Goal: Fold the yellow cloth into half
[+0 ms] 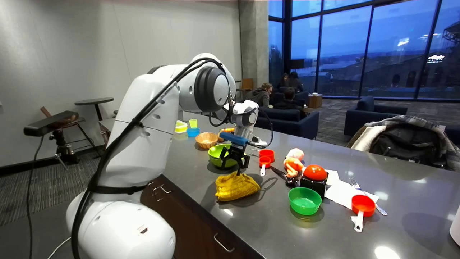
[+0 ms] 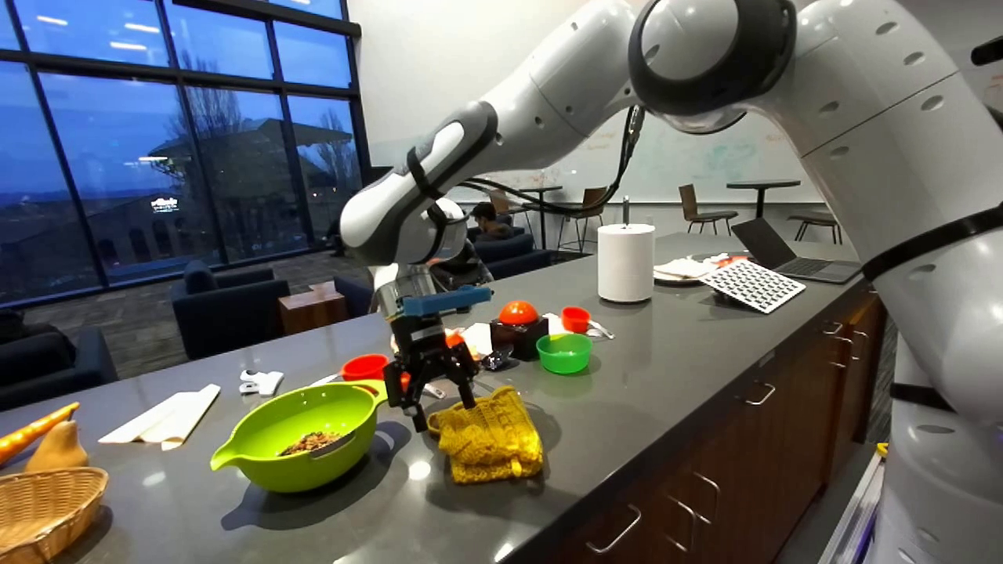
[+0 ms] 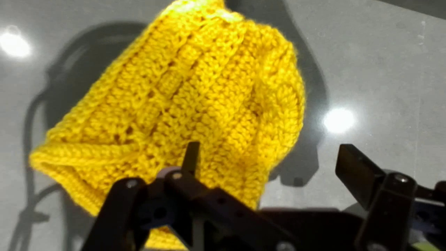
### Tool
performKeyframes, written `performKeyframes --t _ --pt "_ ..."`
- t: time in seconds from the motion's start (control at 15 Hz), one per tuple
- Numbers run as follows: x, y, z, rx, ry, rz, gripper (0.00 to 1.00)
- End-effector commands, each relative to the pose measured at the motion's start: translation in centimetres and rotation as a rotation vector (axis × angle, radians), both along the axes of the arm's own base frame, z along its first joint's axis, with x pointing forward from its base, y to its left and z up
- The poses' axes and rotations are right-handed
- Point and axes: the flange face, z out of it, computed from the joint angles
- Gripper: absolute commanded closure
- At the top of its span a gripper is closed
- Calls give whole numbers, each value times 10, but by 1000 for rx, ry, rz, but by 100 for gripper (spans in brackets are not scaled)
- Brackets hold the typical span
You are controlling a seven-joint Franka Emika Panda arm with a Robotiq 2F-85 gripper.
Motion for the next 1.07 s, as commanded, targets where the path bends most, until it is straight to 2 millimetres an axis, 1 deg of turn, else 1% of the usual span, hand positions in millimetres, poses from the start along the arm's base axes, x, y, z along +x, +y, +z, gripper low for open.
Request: performKeyframes --t 0.0,0.2,0.4,0.6,0.87,1.0 --pt "-4 -13 39 -57 -92 -2 0" --pt "-3 -31 61 -88 -149 -32 0" --pt "-7 -48 75 -112 -187 -73 0" --pt "-15 -64 80 -122 -202 -119 0" --pt "-26 -77 73 -116 -200 -160 0" --pt "-31 -83 69 -125 -241 -178 0"
